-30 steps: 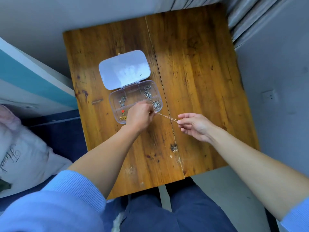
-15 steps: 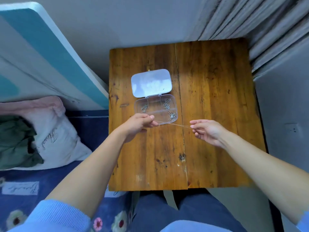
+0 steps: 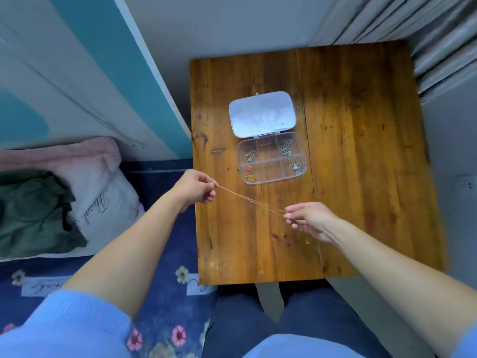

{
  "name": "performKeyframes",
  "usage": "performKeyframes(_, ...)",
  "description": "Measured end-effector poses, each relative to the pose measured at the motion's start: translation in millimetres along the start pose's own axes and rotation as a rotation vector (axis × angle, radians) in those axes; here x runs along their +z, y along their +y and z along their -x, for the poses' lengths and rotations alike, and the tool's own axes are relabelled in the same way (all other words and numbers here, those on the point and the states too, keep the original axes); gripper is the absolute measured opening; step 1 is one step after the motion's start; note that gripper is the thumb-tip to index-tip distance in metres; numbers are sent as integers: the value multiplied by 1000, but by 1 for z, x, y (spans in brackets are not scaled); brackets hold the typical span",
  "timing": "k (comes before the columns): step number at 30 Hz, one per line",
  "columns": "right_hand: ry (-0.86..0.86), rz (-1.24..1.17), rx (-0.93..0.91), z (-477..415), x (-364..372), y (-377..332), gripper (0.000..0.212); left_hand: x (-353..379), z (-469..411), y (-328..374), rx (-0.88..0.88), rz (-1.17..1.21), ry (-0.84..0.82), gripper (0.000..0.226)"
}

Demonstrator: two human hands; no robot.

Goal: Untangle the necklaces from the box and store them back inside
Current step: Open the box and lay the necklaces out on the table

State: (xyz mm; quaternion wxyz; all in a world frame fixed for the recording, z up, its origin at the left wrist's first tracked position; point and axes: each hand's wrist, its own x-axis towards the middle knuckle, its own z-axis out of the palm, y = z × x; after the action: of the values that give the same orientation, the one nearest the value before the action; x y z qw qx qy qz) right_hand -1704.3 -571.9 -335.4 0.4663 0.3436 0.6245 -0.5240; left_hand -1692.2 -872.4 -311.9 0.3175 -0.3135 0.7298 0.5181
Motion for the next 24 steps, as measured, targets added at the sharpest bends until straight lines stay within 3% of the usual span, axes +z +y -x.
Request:
performKeyframes(6, 64, 90, 48, -5, 77, 47, 14, -22, -35, -11, 141, -284, 169, 13)
performKeyframes(11, 227, 196, 26, -15, 127, 85, 8, -21, -65, -21, 193, -420, 173, 15)
performKeyframes(17, 282, 240, 11, -17, 163, 109, 13, -7, -85, -29, 237, -537, 162, 10)
performKeyframes(24, 403, 526, 22, -21, 177, 111, 18, 0, -97, -34, 345, -638, 187, 12)
